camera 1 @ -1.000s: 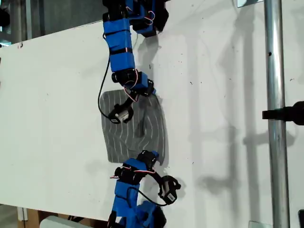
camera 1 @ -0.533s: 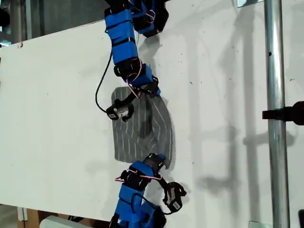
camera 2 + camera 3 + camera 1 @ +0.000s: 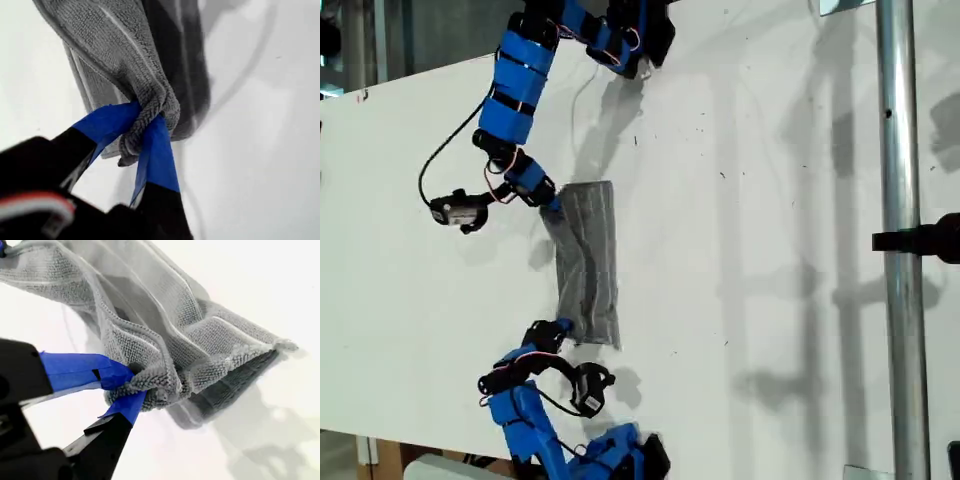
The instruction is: Grasp corners of a towel and fold twice.
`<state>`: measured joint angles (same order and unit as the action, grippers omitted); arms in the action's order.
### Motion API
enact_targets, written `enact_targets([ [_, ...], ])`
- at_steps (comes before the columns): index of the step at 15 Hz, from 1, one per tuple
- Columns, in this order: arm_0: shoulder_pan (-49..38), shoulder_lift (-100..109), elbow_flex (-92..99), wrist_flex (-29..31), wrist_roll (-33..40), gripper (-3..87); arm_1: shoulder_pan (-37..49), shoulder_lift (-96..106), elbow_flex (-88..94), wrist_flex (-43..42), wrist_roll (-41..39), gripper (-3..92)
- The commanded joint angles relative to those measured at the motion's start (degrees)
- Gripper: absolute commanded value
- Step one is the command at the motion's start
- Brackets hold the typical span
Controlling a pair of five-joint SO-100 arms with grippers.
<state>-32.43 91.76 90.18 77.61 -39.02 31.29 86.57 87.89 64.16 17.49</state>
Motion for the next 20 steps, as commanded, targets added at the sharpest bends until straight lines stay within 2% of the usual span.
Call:
enact_targets([
  [1,-6.9,2.4,-9.2,0.7,4.5,-2.9,7.4,2.3,-4.7,-1.9,-3.3,-0.3],
  [3,-7.5,6.5,-10.8,0.4,6.9,-2.9,8.4,9.1,-6.1,0.0,-4.5,-0.3],
  [5,-7.4,8.6,-3.0,-2.5,4.6,-2.9,6.1,10.4,-2.9,1.3,-4.0,-0.3],
  [9,-5.0,3.5,9.8,-9.7,0.0,-2.7,-0.4,5.0,6.9,-3.8,0.4,-0.3],
  [15,-1.1,-9.1,6.4,-10.9,-2.4,-2.6,-4.2,-7.9,9.4,-8.1,5.5,-0.3],
  [18,-0.5,-10.7,5.4,-9.2,-2.4,-1.9,-4.7,-10.3,9.0,-7.6,6.8,-0.3],
  [20,-1.9,-9.0,4.3,-4.9,-2.2,12.1,-5.4,-5.7,8.0,-3.3,8.5,2.3],
])
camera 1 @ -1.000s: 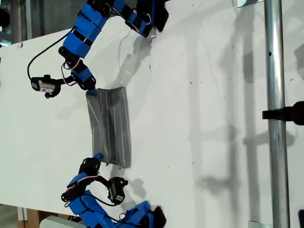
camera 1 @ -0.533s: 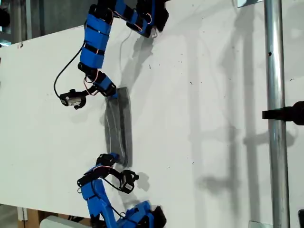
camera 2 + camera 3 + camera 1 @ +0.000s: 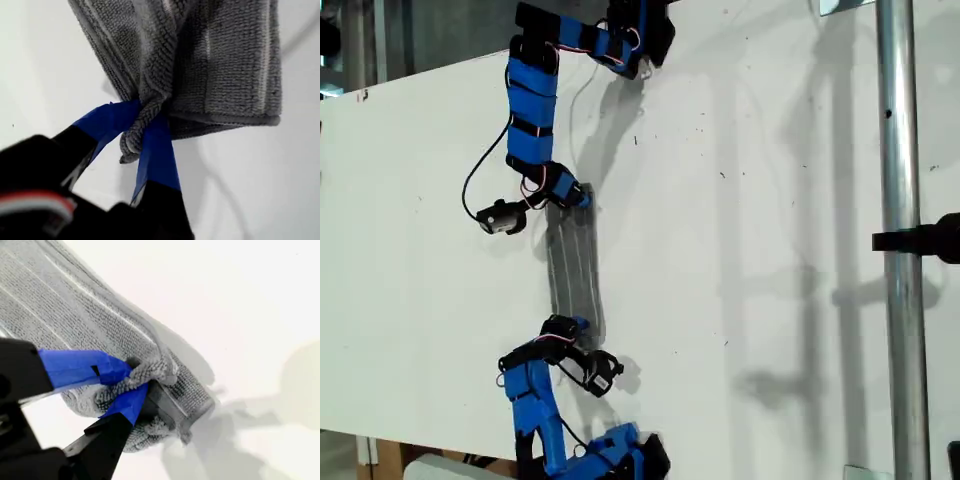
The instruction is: Grasp corners of a towel and fold twice.
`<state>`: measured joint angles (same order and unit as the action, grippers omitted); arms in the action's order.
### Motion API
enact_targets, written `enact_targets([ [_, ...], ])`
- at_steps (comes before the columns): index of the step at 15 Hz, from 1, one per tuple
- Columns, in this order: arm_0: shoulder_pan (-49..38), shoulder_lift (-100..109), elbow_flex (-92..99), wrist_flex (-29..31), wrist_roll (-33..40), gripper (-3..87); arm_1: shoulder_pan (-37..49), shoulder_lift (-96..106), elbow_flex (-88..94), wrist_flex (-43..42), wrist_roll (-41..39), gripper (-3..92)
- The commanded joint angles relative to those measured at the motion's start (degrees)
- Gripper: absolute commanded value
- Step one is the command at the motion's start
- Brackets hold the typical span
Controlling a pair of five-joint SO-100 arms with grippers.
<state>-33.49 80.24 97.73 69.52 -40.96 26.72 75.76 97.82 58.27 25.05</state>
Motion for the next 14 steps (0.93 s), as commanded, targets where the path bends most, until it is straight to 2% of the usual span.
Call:
enact_targets([
  [1,-2.2,4.0,-4.2,6.4,-0.6,14.6,-1.1,9.1,-2.6,6.0,1.7,12.7],
  [2,-3.8,6.5,-4.5,9.9,-2.2,15.4,-1.0,13.4,-3.4,9.8,1.8,27.5],
  [3,-5.0,11.1,-3.7,12.1,-2.9,16.0,-0.6,18.5,-4.0,14.1,2.3,32.8],
  [5,-5.4,23.7,-1.2,15.4,-3.5,17.0,1.1,30.8,-0.5,18.7,4.8,33.6],
  [7,-4.4,35.5,2.6,18.2,-7.3,16.5,3.0,41.0,6.5,20.7,9.5,35.5],
  [9,1.3,50.5,12.9,14.9,-11.2,16.4,6.5,53.6,18.4,22.1,17.6,35.5],
  [10,4.9,59.8,20.6,11.3,-13.2,14.5,7.2,61.8,25.9,21.4,22.5,34.2],
  [12,9.6,81.7,37.5,8.0,-18.5,8.5,6.5,76.5,38.8,22.3,31.6,34.0],
  [14,17.1,106.3,54.2,2.4,-21.9,-2.8,2.7,92.7,49.0,23.5,39.6,23.8],
])
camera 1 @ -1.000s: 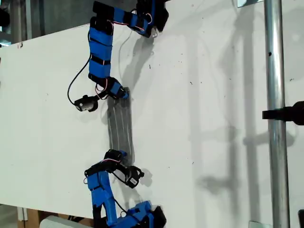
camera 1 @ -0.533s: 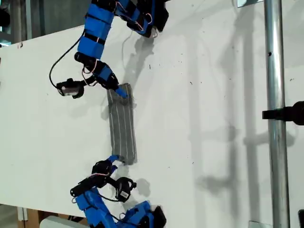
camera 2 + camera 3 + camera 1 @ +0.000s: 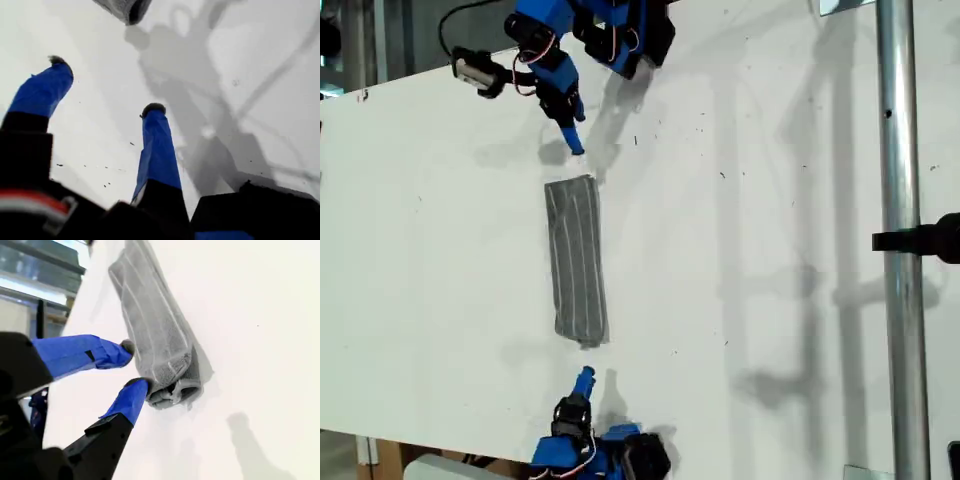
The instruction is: Grasp corners of a towel and fold twice.
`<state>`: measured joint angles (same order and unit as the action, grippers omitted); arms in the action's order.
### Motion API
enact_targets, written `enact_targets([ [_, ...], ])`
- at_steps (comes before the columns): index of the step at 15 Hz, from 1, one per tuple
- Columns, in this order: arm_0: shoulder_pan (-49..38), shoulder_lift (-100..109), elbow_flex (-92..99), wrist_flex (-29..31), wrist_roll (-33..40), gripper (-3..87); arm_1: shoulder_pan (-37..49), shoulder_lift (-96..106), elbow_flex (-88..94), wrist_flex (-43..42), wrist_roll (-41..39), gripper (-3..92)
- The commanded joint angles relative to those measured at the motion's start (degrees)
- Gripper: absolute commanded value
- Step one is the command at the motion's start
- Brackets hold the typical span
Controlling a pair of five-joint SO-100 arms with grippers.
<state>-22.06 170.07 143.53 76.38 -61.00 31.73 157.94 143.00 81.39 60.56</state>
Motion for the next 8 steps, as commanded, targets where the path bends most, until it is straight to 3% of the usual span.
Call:
enact_targets([
  [1,7.1,24.8,13.8,-4.2,-5.6,-2.9,-4.9,16.1,6.5,1.1,6.9,23.5],
  [5,12.0,29.0,25.9,-5.2,-10.5,-2.9,-6.8,9.0,4.8,1.0,11.3,30.0],
  [8,13.0,29.0,29.9,-6.0,-11.8,-2.9,0.0,-3.3,2.5,-7.6,1.4,38.5],
])
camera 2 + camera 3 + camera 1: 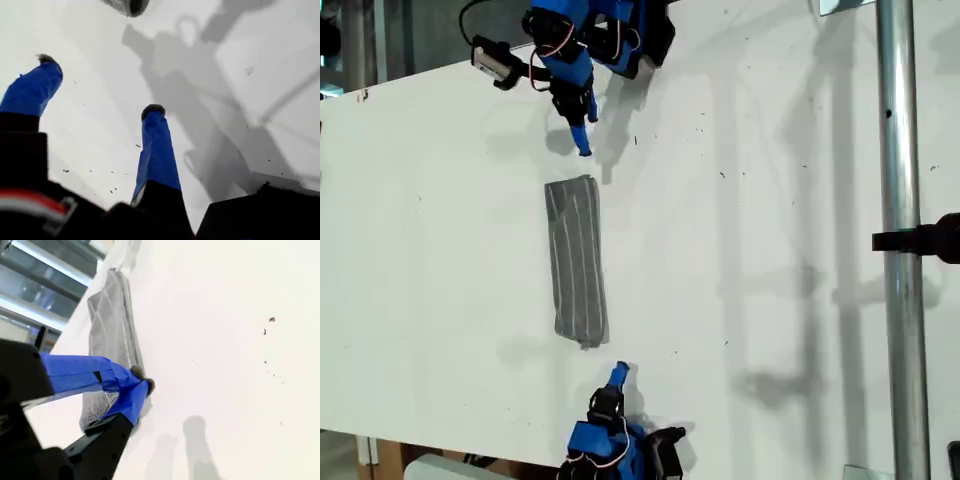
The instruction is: Grasp corners of a towel and fold twice.
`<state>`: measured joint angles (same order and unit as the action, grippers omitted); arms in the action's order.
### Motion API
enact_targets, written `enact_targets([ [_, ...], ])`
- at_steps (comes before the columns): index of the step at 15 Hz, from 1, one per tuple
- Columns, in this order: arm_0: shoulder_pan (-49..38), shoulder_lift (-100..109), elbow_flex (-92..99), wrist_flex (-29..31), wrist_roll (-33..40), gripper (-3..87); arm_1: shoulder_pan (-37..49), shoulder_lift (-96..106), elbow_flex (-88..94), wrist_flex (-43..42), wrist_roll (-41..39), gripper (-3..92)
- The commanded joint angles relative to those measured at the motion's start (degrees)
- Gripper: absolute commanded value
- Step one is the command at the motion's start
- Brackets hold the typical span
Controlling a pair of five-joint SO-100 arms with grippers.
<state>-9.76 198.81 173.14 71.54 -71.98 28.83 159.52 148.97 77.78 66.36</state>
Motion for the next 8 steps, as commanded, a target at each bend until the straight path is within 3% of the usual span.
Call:
enact_targets([
  [1,1.4,0.3,1.5,-1.5,-1.7,-2.9,6.3,-8.6,-3.8,-7.7,-8.2,40.0],
  [4,3.5,0.3,2.6,-1.4,-4.0,-2.9,15.2,-22.6,-4.0,-23.1,-16.8,41.0],
  [8,5.6,0.3,1.4,-1.0,-5.4,-2.9,14.5,-50.9,-12.0,-44.6,-14.2,40.1],
])
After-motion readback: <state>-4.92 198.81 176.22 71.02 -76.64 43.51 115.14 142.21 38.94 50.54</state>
